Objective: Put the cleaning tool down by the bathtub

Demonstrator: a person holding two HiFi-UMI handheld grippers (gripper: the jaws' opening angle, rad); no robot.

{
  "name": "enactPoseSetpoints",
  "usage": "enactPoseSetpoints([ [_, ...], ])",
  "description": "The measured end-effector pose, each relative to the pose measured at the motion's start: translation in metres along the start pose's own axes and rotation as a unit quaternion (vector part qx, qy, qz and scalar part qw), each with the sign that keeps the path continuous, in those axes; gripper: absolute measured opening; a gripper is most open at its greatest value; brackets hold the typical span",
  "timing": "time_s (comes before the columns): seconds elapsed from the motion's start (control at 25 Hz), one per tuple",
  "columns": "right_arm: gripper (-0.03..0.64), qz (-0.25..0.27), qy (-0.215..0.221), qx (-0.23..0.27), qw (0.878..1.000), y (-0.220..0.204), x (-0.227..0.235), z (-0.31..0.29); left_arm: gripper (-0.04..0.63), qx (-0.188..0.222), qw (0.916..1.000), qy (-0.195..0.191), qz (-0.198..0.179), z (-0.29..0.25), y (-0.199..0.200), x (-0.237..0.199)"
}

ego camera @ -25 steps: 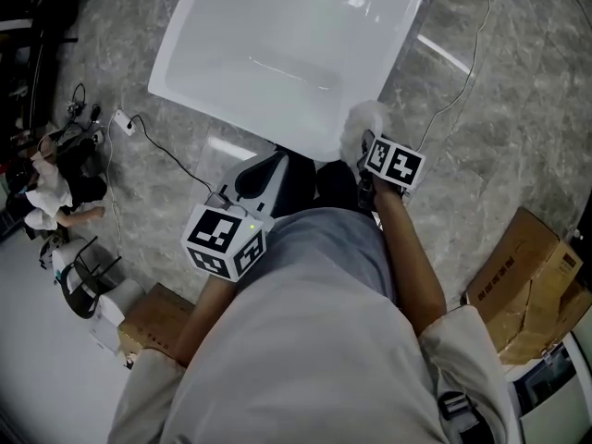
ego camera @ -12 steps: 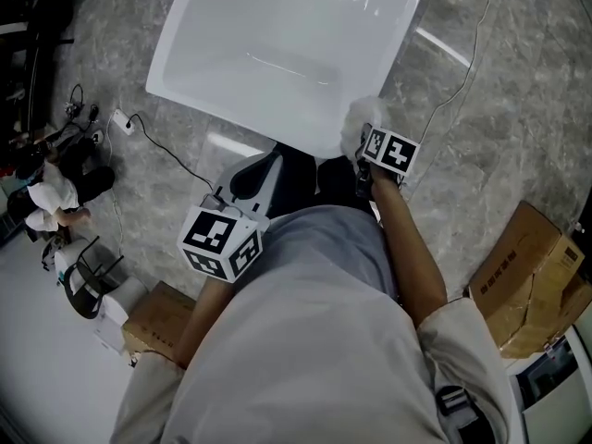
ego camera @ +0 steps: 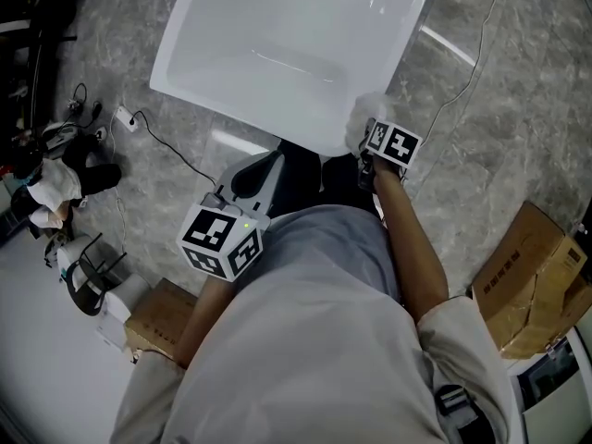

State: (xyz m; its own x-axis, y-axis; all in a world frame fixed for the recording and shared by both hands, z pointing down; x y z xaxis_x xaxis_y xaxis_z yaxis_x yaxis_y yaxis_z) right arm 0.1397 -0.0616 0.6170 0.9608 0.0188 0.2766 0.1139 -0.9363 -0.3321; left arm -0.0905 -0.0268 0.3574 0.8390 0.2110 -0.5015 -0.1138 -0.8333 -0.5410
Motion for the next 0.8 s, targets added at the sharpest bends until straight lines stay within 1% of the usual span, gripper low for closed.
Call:
enactPoseSetpoints([
  [0.36,0.084,-0.008,-0.007,0.002,1.000,-0.001,0.005,-0.008,0.005,-0.004,1.0000,0.006,0.001,0.003,-0.010,0.000],
  [0.8,0.086,-0.006,-0.011,-0.002,1.000,0.001,0.002,-0.013,0.005,-0.004,0.9999,0.009,0.005,0.007,-0.010,-0.003],
])
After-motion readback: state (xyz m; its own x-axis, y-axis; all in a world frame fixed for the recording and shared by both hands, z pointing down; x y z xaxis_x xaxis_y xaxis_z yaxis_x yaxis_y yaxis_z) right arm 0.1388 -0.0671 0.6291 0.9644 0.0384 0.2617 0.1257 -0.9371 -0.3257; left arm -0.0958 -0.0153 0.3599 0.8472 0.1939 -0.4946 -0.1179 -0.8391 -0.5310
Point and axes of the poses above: the fingertips, and each gripper's own axes: z backward along the fingers, x to its right, y out of its top, the point moved 6 cm from there along z, backward along the fingers, and after that the axes turned 15 degrees about z, right-handed, at the moved point
